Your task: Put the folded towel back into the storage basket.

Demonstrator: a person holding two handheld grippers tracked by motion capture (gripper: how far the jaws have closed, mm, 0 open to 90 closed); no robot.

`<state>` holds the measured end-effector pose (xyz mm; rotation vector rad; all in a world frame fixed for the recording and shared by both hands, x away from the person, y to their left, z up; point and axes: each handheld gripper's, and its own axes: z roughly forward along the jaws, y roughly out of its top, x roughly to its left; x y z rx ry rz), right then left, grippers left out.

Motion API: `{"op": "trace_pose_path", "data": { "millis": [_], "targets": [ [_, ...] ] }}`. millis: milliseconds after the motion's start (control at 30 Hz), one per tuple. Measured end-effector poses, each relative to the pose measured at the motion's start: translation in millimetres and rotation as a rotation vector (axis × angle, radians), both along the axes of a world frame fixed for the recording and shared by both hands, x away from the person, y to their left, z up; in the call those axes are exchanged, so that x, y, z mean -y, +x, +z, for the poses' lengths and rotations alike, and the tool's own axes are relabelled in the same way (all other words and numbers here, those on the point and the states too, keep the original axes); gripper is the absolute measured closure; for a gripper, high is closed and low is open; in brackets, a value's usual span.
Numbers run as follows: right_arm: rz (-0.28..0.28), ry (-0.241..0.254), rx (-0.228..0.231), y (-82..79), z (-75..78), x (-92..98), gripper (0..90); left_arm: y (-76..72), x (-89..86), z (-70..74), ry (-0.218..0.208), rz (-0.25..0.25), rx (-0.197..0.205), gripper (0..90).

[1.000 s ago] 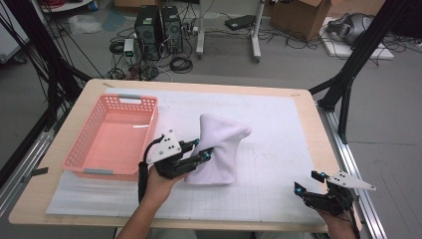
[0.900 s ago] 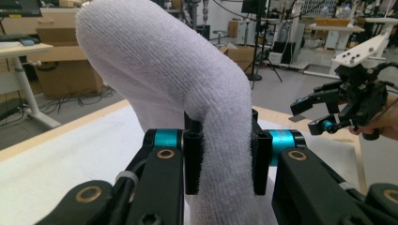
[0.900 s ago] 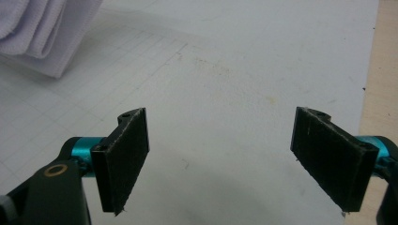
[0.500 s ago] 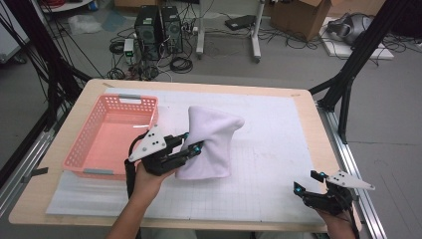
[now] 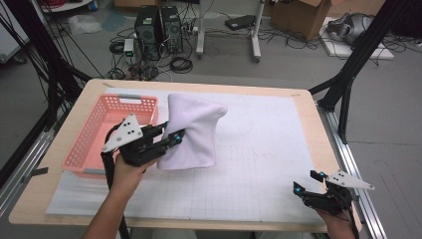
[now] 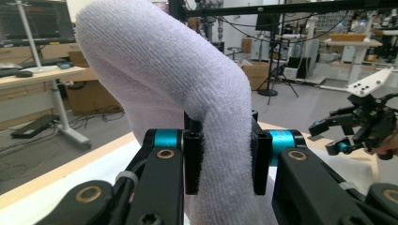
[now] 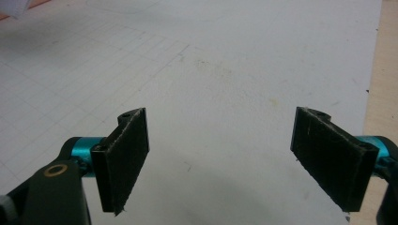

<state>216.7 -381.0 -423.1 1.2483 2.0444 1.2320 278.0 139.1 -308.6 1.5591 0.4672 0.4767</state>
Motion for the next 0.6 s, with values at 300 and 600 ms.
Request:
{"op": "trace_pose_path", "data": {
  "millis": [300,600],
  "targets": [
    [-0.003,0.003,0.001,0.5,-0.4,-0.2,18.5,2.6,-33.7,13.1,-0.019,0.035,0.011,73.9],
    [-0.003,-0.005,-0.001,1.1,-0.2,-1.4,18.5,2.9,-64.6,21.5,-0.057,0.077,0.026,73.9]
  ]
}}
